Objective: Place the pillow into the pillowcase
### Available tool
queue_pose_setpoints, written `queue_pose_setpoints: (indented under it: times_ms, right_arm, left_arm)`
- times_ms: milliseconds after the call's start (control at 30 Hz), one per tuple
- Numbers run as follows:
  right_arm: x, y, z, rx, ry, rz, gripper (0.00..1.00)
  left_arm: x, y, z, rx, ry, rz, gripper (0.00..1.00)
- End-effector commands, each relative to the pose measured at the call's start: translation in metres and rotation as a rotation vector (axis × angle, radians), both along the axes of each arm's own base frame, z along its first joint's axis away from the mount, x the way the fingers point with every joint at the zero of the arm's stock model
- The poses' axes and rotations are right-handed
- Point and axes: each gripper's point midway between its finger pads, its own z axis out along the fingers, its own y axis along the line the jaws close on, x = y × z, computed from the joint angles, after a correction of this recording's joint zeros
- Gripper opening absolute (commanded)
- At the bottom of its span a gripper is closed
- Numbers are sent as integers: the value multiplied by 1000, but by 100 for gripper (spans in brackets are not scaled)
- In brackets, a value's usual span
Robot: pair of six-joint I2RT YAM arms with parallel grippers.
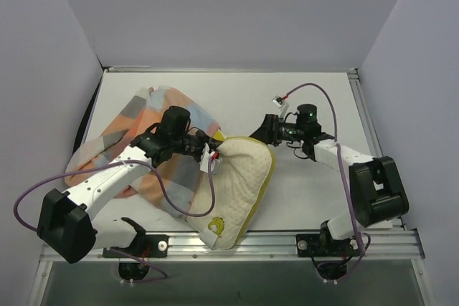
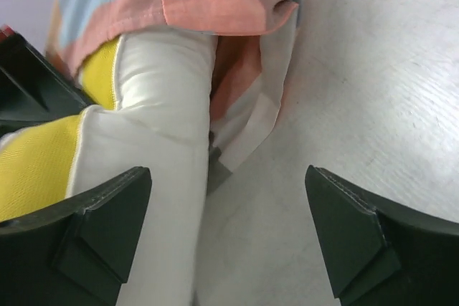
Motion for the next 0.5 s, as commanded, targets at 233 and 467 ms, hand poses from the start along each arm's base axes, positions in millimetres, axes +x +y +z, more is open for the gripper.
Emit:
queue_pose_setpoints:
  times_ms: [233, 467]
  right_arm:
    - [33, 75, 43, 325, -258, -21, 100]
    - [63, 91, 35, 132, -333, -172, 76]
  left_arm:
    - [-15, -46, 83, -188, -148, -110, 0]
    - [-34, -64, 98, -239, -136, -143, 0]
